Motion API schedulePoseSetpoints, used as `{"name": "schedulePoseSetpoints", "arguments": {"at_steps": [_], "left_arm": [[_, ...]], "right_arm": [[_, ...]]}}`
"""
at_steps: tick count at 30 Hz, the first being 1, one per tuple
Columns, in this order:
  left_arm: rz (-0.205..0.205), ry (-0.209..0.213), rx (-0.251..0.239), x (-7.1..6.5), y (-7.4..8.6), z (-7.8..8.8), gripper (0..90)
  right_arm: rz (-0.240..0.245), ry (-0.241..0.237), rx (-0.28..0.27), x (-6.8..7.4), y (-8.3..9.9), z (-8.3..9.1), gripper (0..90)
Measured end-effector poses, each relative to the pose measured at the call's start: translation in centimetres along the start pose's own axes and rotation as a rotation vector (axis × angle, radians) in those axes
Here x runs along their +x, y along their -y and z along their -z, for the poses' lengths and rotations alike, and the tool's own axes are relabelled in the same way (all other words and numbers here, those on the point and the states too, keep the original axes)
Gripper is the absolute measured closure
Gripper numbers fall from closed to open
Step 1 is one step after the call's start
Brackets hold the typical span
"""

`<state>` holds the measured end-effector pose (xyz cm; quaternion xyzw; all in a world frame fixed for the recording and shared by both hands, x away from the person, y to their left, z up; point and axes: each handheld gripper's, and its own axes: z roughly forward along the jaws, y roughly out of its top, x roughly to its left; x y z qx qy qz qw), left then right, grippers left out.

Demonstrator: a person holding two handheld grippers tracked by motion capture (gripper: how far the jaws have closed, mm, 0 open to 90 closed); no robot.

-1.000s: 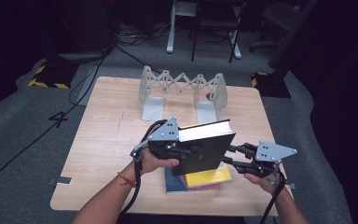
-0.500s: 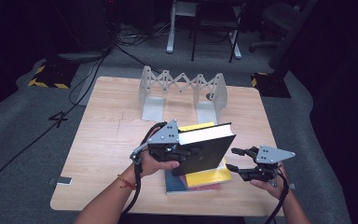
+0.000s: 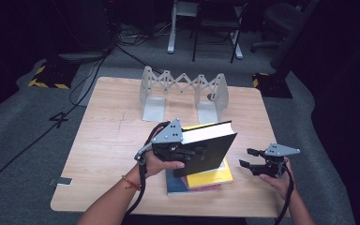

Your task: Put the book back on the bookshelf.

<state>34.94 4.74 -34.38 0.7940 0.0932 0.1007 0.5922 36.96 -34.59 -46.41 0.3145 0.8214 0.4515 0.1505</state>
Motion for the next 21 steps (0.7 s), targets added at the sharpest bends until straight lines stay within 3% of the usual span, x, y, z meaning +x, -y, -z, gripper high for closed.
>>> {"name": "schedulePoseSetpoints", "arguments": {"at_steps": [6, 13, 17, 21], "left_arm": [[0.006, -0.012, -0.006, -0.2, 0.0, 0.0, 49.9], [0.03, -0.036, -0.035, -0.7, 0.3, 0.3, 51.8], [0.034, -0.043, -0.043, -0.8, 0.4, 0.5, 52.2], [0.037, -0.057, -0.047, -1.0, 0.3, 0.8, 52.5]], "right_arm": [[0.004, 0.018, 0.036, -0.2, 0.4, -0.5, 35.3], [-0.066, 0.03, 0.068, -0.9, 1.0, -1.0, 33.9], [-0.077, 0.026, 0.07, -0.9, 1.1, -1.1, 34.0], [-0.085, 0.077, 0.054, -1.0, 1.2, -1.0, 36.2]]}}
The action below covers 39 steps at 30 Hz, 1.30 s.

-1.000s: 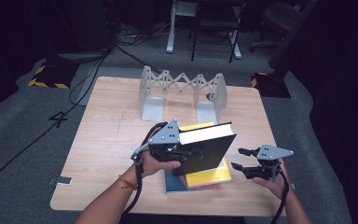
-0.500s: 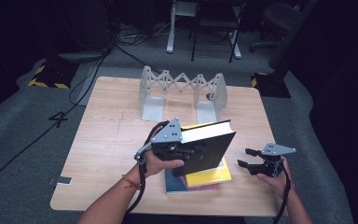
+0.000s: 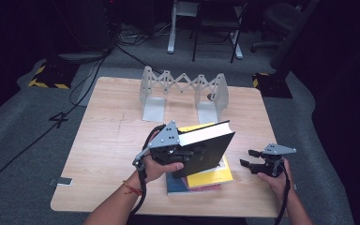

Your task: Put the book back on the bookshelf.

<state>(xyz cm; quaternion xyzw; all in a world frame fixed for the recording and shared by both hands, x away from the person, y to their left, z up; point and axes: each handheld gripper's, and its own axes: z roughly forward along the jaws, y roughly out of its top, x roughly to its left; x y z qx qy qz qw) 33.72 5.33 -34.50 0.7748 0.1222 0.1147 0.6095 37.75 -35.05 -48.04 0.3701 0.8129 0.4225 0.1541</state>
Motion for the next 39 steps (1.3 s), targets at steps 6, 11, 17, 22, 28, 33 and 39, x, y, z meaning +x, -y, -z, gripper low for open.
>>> {"name": "schedulePoseSetpoints", "arguments": {"at_steps": [6, 11, 17, 22, 28, 33, 39], "left_arm": [[-0.012, -0.049, 0.0, 0.2, -0.2, 1.4, 52.9], [0.011, -0.103, -0.019, 0.7, 0.0, 2.8, 53.1], [0.016, -0.146, -0.052, 1.3, -0.3, 4.9, 53.1], [0.011, -0.19, -0.056, 1.8, -0.4, 6.3, 53.1], [0.028, -0.254, -0.069, 2.7, -0.3, 7.5, 53.1], [0.043, -0.305, -0.062, 3.6, 0.1, 8.3, 53.1], [0.058, -0.349, -0.053, 4.6, 0.5, 9.0, 53.1]], "right_arm": [[-0.027, 0.008, -0.019, -0.2, 0.1, 0.1, 36.3], [-0.026, 0.003, -0.003, -0.1, 0.2, -0.2, 36.3], [-0.024, 0.0, 0.005, 0.0, 0.2, -0.4, 36.3], [-0.028, 0.001, 0.006, -0.1, 0.3, -0.5, 36.1], [-0.029, -0.001, 0.004, -0.1, 0.3, -0.5, 36.0], [-0.031, -0.002, 0.006, -0.1, 0.3, -0.6, 36.0], [-0.034, -0.004, 0.007, -0.1, 0.3, -0.6, 36.0]]}}
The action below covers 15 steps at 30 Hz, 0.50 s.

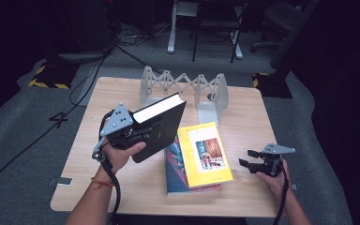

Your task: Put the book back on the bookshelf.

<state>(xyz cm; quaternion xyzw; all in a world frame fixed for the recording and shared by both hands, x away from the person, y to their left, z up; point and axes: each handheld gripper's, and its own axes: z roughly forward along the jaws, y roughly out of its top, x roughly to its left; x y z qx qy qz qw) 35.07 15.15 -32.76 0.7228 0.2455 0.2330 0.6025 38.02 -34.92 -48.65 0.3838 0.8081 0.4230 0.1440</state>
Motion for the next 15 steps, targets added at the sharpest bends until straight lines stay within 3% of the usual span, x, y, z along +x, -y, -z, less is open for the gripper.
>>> {"name": "schedulePoseSetpoints", "arguments": {"at_steps": [15], "left_arm": [[0.061, -0.139, 0.027, 3.6, 0.7, -0.3, 53.1]], "right_arm": [[-0.001, -0.006, 0.004, 0.0, 0.0, -0.1, 35.8]]}}
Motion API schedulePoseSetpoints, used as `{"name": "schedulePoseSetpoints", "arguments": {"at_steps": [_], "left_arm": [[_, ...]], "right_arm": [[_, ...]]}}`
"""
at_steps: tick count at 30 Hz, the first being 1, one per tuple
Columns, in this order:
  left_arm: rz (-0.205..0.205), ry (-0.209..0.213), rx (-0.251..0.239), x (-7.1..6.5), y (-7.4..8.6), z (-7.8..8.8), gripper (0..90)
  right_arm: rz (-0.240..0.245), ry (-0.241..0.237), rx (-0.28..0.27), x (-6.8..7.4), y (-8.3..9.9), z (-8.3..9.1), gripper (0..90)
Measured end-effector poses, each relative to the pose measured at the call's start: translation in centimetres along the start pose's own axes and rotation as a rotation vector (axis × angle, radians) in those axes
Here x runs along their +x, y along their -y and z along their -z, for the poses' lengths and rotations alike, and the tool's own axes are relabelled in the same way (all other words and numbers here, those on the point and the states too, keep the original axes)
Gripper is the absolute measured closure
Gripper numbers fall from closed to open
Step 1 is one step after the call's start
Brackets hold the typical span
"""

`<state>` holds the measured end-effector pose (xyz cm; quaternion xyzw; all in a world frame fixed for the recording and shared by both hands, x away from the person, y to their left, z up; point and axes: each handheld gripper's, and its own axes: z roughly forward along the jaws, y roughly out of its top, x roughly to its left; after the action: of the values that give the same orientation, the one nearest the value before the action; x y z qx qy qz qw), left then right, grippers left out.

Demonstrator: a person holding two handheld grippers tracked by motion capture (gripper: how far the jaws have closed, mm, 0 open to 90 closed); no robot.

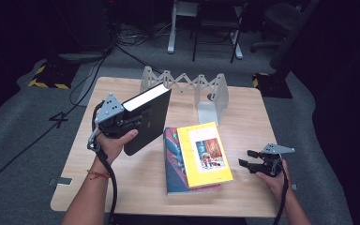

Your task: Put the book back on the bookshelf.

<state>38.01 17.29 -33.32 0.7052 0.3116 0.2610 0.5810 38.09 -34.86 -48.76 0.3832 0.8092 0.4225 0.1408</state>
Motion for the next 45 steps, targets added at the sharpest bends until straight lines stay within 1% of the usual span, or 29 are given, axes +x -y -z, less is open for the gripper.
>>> {"name": "schedulePoseSetpoints", "arguments": {"at_steps": [6, 11, 12, 15, 16, 18, 21, 26, 28, 29, 32, 34, 37, 40, 45], "left_arm": [[0.028, -0.042, 0.016, 1.3, 0.2, -1.1, 53.1], [0.029, -0.079, 0.039, 2.1, 0.2, -2.4, 53.1], [0.023, -0.081, 0.041, 2.2, 0.1, -2.6, 53.1], [0.037, -0.092, 0.039, 2.5, -0.1, -3.2, 53.2], [0.034, -0.092, 0.042, 2.7, -0.1, -3.4, 53.2], [0.037, -0.099, 0.054, 2.8, -0.2, -3.8, 53.1], [0.031, -0.111, 0.071, 3.2, -0.2, -4.5, 53.2], [0.046, -0.132, 0.084, 3.9, -0.1, -5.6, 53.2], [0.053, -0.149, 0.086, 4.2, 0.0, -5.9, 53.1], [0.056, -0.149, 0.084, 4.4, 0.1, -6.0, 53.2], [0.069, -0.162, 0.099, 5.0, 0.3, -6.4, 53.1], [0.067, -0.171, 0.106, 5.2, 0.4, -6.7, 53.1], [0.053, -0.184, 0.113, 5.7, 0.4, -7.1, 53.1], [0.059, -0.194, 0.11, 6.1, 0.5, -7.5, 53.1], [0.039, -0.219, 0.12, 6.5, 0.5, -8.5, 53.1]], "right_arm": [[0.002, -0.004, 0.004, 0.0, 0.0, -0.1, 35.8], [0.002, -0.006, 0.011, -0.1, 0.0, -0.1, 35.8], [0.002, -0.006, 0.011, -0.1, 0.0, -0.1, 35.8], [0.003, -0.005, 0.009, 0.0, 0.0, -0.1, 35.8], [0.001, -0.005, 0.008, 0.0, 0.0, -0.1, 35.8], [-0.001, -0.007, 0.009, -0.1, 0.0, -0.1, 35.8], [0.002, -0.006, 0.008, 0.0, 0.1, -0.1, 35.8], [0.004, -0.006, 0.006, 0.0, 0.1, -0.1, 35.8], [0.0, -0.006, 0.005, 0.0, 0.1, -0.1, 35.8], [0.002, -0.006, 0.006, 0.0, 0.1, -0.1, 35.8], [0.003, -0.006, 0.007, 0.0, 0.1, -0.1, 35.9], [0.006, -0.007, 0.007, 0.0, 0.1, -0.1, 35.8], [0.005, -0.008, 0.009, -0.1, 0.1, -0.1, 35.9], [0.007, -0.008, 0.009, -0.1, 0.2, -0.2, 35.9], [0.004, -0.011, 0.008, -0.1, 0.2, -0.2, 35.9]]}}
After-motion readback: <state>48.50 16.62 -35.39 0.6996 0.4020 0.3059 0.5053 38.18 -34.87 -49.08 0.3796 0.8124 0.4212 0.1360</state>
